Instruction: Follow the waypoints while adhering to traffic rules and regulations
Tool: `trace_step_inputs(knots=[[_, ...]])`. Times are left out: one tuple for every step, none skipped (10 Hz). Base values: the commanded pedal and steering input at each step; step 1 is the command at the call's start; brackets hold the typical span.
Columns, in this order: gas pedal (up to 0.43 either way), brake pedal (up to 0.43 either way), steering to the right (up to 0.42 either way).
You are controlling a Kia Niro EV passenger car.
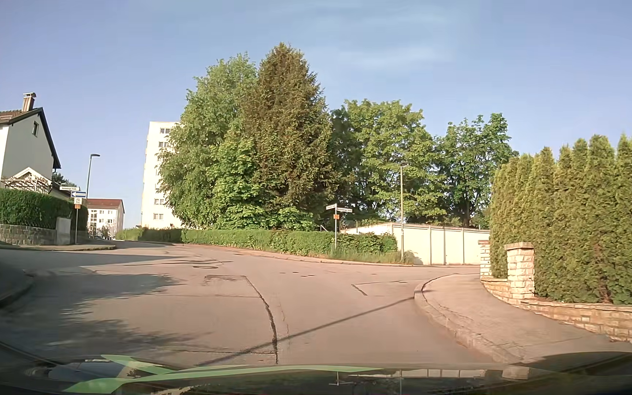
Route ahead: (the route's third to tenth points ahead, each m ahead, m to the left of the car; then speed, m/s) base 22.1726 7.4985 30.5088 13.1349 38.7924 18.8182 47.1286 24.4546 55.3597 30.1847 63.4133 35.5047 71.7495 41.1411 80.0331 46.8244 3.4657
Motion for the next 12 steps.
trace_step_inputs(knots=[[0.047, 0.000, -0.090], [0.047, 0.000, -0.100], [0.047, 0.000, -0.106], [0.047, 0.000, -0.115], [0.047, 0.000, -0.125], [0.047, 0.000, -0.136], [0.047, 0.000, -0.146], [0.047, 0.000, -0.151], [0.047, 0.000, -0.156], [0.047, 0.000, -0.167], [0.047, 0.000, -0.179], [0.047, 0.000, -0.185]])
